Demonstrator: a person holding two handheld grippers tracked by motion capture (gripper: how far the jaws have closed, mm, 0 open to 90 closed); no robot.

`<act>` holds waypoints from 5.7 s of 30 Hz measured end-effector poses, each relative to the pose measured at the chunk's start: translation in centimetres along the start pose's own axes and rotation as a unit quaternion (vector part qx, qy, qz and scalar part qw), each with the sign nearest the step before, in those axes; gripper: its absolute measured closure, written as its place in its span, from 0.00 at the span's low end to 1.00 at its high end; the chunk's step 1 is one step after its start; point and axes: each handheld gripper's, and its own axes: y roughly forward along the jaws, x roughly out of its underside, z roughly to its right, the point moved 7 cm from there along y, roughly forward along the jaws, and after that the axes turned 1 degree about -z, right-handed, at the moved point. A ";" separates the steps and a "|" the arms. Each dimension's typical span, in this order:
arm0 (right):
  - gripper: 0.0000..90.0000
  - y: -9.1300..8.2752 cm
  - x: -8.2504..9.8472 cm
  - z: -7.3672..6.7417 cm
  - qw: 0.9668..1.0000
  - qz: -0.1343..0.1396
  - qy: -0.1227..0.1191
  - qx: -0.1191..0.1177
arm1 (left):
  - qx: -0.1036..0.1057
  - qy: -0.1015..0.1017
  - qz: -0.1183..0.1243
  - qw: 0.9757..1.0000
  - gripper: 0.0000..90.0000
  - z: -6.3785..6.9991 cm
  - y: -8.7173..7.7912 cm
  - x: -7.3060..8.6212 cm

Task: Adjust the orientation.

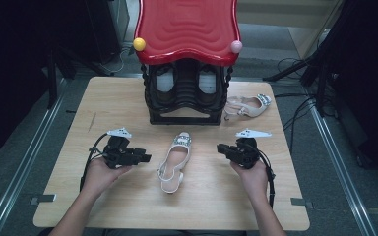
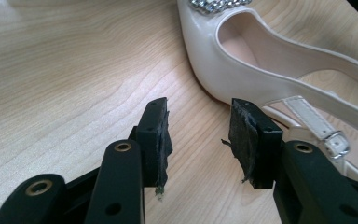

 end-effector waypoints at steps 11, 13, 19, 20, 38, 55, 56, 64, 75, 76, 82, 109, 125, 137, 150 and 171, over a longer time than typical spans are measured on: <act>1.00 -0.9 -1.7 4.6 0.998 0.024 0.041 0.043 | -0.005 0.009 -0.006 1.000 0.63 0.1 0.0 0.5; 1.00 -0.7 -2.1 5.5 0.997 0.023 0.048 0.049 | -0.004 0.006 -0.005 1.000 0.63 0.2 0.0 0.6; 1.00 -0.4 -3.9 7.4 0.995 0.039 0.071 0.057 | 0.000 0.004 -0.006 1.000 0.62 0.2 -0.1 0.9; 1.00 -0.5 -4.2 7.6 0.995 0.039 0.075 0.058 | 0.000 0.004 -0.006 1.000 0.62 0.2 -0.1 0.9; 1.00 2.3 -9.4 10.0 0.990 0.070 0.081 0.097 | 0.004 0.000 -0.014 1.000 0.63 0.4 -0.2 1.9; 1.00 3.5 -8.8 10.4 0.988 0.064 0.070 0.122 | -0.005 -0.004 -0.014 1.000 0.63 0.2 -0.4 2.6; 1.00 3.4 -8.8 10.4 0.988 0.063 0.069 0.121 | -0.005 -0.004 -0.013 1.000 0.63 0.2 -0.5 2.6; 1.00 2.9 -8.4 10.7 0.989 0.054 0.073 0.120 | -0.008 -0.002 -0.014 1.000 0.62 0.1 -0.6 2.6; 1.00 2.2 -7.8 10.9 0.988 0.055 0.078 0.125 | -0.006 -0.005 -0.009 1.000 0.62 -0.1 -0.8 2.4; 1.00 2.1 -7.8 10.9 0.987 0.054 0.081 0.126 | -0.006 -0.004 -0.009 1.000 0.62 -0.1 -0.8 2.4; 1.00 1.6 -7.4 11.1 0.987 0.054 0.081 0.130 | -0.005 -0.001 -0.009 1.000 0.62 -0.2 -0.6 2.1; 1.00 -0.3 -6.6 9.3 0.988 0.048 0.069 0.128 | 0.007 -0.002 0.000 1.000 0.61 -0.8 -0.1 0.8; 1.00 3.1 -6.7 7.9 0.992 0.027 0.055 0.106 | -0.002 -0.006 -0.005 1.000 0.61 -0.9 -0.6 1.9; 1.00 2.9 -6.5 8.1 0.993 0.025 0.055 0.105 | -0.003 -0.007 -0.008 1.000 0.60 -1.1 -0.6 2.0; 1.00 1.6 -5.6 8.7 0.993 0.025 0.057 0.105 | -0.001 0.010 0.005 1.000 0.60 -1.3 -0.1 1.2; 1.00 -1.5 -3.9 10.5 0.990 0.033 0.082 0.112 | 0.016 0.021 0.003 1.000 0.59 -1.3 1.3 -0.1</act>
